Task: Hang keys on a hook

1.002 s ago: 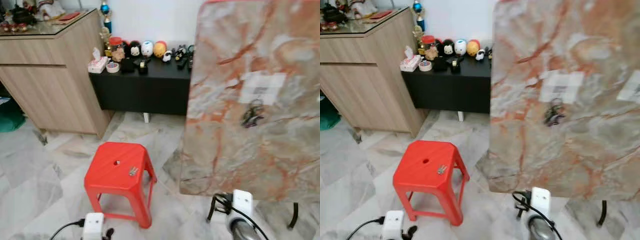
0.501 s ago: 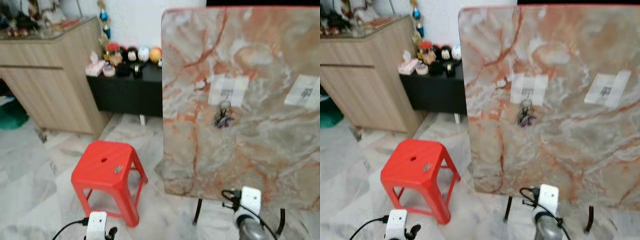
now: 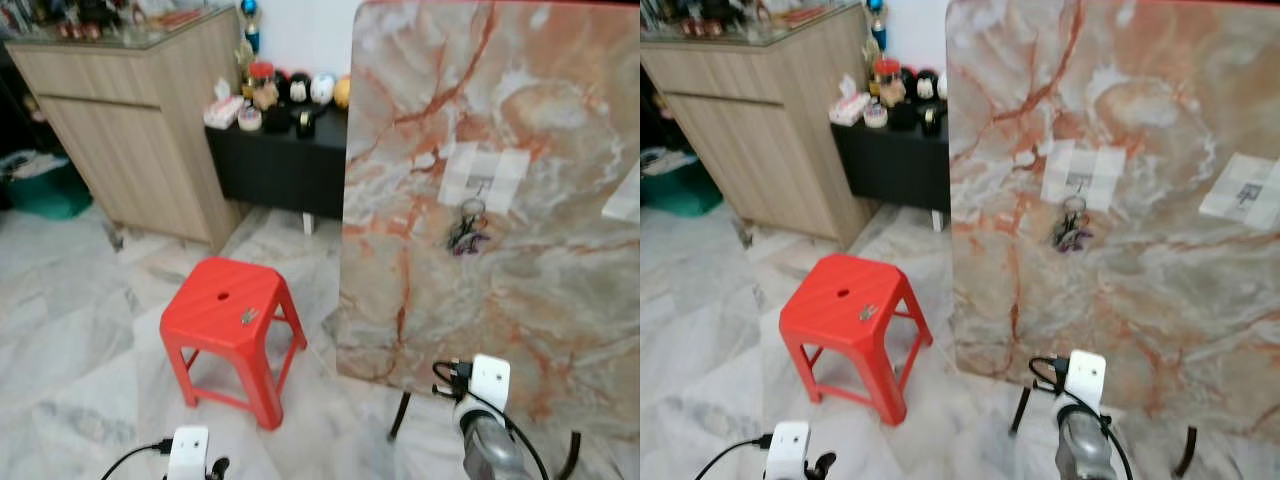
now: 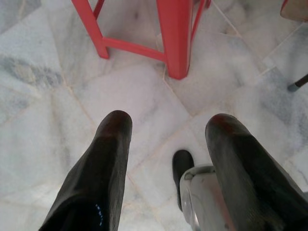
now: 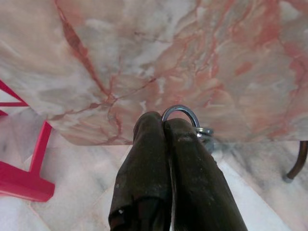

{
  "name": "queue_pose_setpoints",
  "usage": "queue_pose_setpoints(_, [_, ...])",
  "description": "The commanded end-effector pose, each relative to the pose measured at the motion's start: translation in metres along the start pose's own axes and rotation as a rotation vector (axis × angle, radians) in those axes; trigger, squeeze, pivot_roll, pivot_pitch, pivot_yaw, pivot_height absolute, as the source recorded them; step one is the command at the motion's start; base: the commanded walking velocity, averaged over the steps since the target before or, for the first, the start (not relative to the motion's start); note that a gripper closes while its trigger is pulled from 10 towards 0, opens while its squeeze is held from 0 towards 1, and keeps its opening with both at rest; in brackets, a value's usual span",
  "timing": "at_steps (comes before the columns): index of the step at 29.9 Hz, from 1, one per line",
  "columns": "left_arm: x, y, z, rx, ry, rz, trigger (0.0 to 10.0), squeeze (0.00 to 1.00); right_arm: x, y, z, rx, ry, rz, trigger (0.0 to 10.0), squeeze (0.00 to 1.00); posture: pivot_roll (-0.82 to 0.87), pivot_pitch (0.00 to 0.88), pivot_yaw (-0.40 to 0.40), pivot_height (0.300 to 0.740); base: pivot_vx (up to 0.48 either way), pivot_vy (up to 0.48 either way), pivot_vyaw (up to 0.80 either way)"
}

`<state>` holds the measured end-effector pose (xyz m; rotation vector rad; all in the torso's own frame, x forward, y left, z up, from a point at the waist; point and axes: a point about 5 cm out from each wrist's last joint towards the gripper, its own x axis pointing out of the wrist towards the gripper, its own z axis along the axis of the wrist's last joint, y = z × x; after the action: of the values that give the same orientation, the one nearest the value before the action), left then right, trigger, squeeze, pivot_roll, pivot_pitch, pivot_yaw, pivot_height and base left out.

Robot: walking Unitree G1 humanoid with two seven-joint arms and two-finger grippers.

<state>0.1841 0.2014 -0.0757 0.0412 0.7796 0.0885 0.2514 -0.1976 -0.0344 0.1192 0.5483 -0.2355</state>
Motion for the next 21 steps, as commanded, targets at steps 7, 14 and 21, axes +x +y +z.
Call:
queue_pose_setpoints(7, [-0.001, 0.003, -0.002, 0.017, 0.01, 0.013, 10.0, 0.0, 0.001, 0.003, 0.005, 0.013, -0.029, -0.007, 10.0, 0.0, 0.03, 0.0, -0.012, 0.74, 0.0, -0.32, 0.0])
queue_pose_setpoints(14, [-0.001, 0.005, -0.004, 0.016, 0.015, 0.015, 10.0, 0.0, 0.002, 0.004, 0.008, 0.015, -0.046, -0.01, 10.0, 0.0, 0.03, 0.0, -0.012, 0.74, 0.0, -0.29, 0.0])
queue_pose_setpoints(21, [-0.002, 0.008, -0.006, 0.011, 0.022, 0.02, 10.0, 0.0, 0.005, 0.0, 0.023, 0.01, -0.117, -0.07, 10.0, 0.0, 0.03, 0.0, -0.012, 0.74, 0.0, -0.036, 0.0])
